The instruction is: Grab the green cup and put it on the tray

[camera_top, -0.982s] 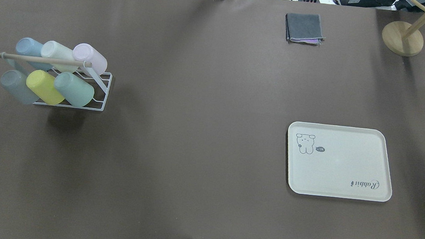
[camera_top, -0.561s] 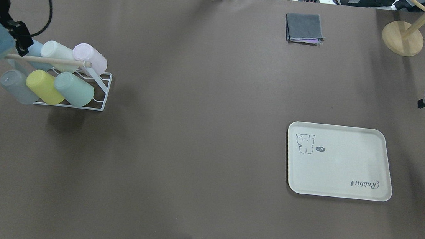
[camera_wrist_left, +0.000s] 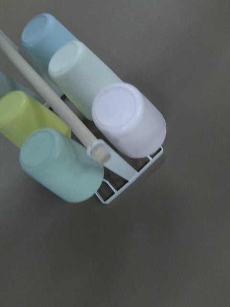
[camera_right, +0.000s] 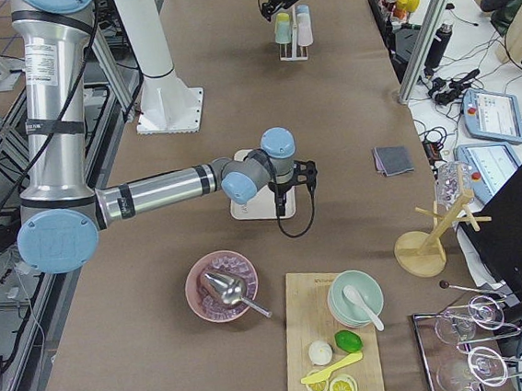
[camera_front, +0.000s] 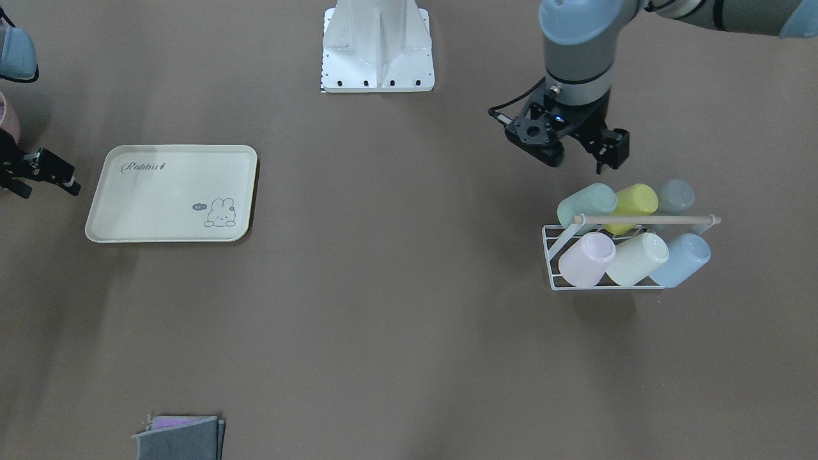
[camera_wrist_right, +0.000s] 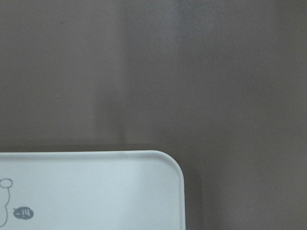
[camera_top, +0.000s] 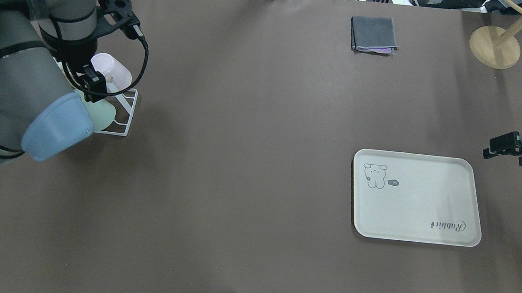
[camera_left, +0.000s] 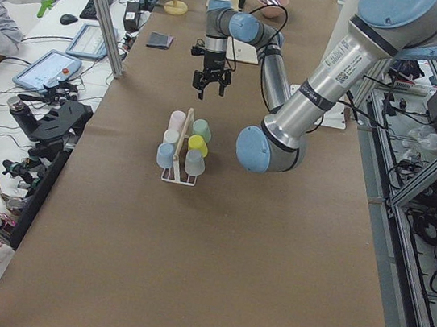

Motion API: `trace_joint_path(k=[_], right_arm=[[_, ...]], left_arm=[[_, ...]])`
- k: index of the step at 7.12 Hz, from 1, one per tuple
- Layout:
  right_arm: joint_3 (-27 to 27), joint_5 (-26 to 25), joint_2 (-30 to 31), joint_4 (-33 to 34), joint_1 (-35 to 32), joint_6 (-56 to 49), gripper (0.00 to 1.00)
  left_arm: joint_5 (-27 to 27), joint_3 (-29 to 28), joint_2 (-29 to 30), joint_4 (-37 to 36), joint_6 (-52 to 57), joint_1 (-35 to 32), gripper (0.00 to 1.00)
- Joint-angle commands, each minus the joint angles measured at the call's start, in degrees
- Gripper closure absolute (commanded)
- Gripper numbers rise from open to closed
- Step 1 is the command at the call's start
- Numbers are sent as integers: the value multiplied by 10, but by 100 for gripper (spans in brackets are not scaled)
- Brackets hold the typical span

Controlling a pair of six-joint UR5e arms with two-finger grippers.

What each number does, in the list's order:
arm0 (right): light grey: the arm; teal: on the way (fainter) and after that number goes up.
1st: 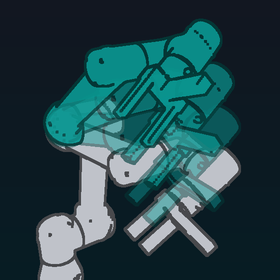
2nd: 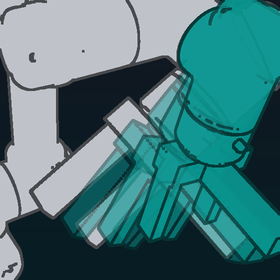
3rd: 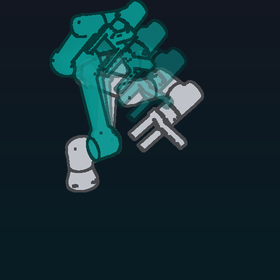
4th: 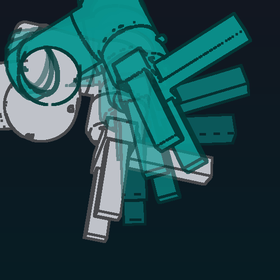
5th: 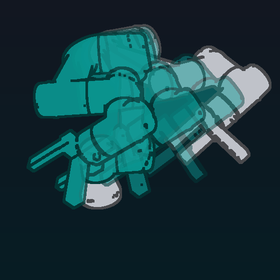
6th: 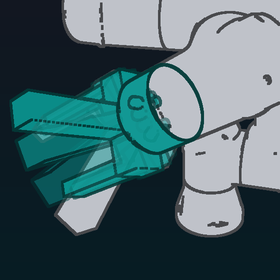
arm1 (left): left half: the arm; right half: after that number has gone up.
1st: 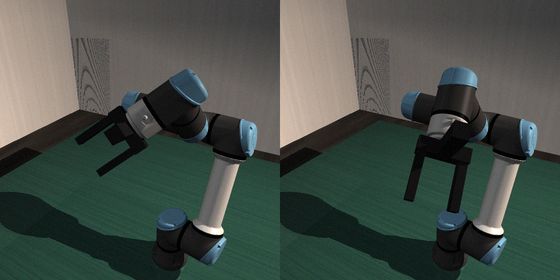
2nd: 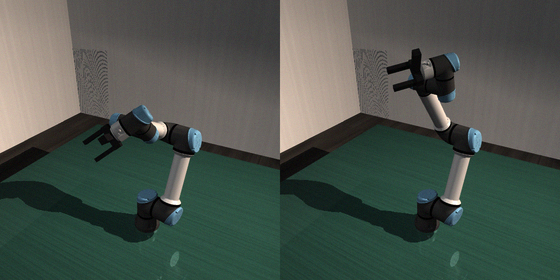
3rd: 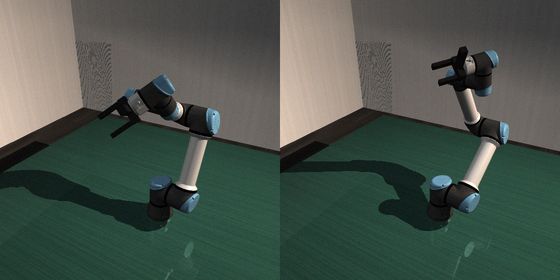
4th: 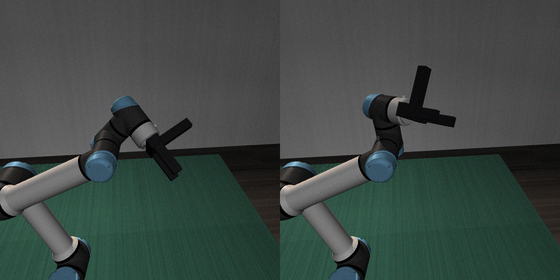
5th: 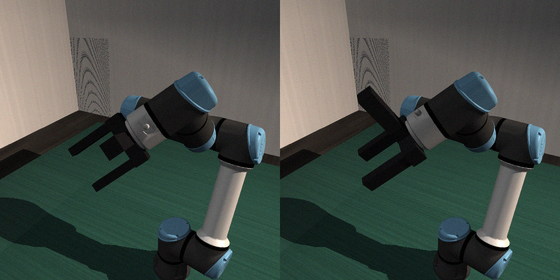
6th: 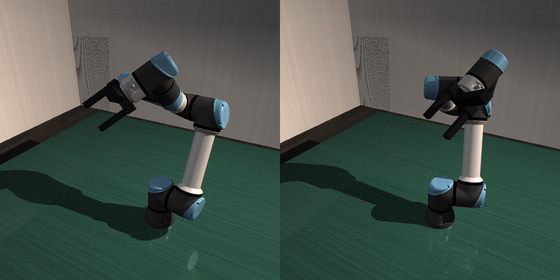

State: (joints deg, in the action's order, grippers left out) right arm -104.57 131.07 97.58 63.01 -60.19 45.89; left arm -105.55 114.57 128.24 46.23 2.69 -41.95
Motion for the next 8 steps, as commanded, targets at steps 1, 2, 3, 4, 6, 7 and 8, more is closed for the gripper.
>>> trace_joint_path(k=[1,2,3,4,6,7,8], right_arm=[[3,-21,26,-38,30,20,0],[20,-32,26,-54,45,30,0],[37,-46,26,-87,58,38,0],[41,-49,26,-96,70,50,0],[45,-60,24,-97,103,86,0],[46,-60,24,-97,114,90,2],[46,-61,24,-97,118,90,9]], left_arm=[[114,46,-40,0,111,80,2],[143,38,-28,-30,163,92,2],[212,29,-13,-60,235,122,2],[273,15,-12,-72,273,146,2],[319,-26,16,-119,298,154,2],[360,-50,17,-135,303,185,2],[392,-63,18,-142,301,191,2]])
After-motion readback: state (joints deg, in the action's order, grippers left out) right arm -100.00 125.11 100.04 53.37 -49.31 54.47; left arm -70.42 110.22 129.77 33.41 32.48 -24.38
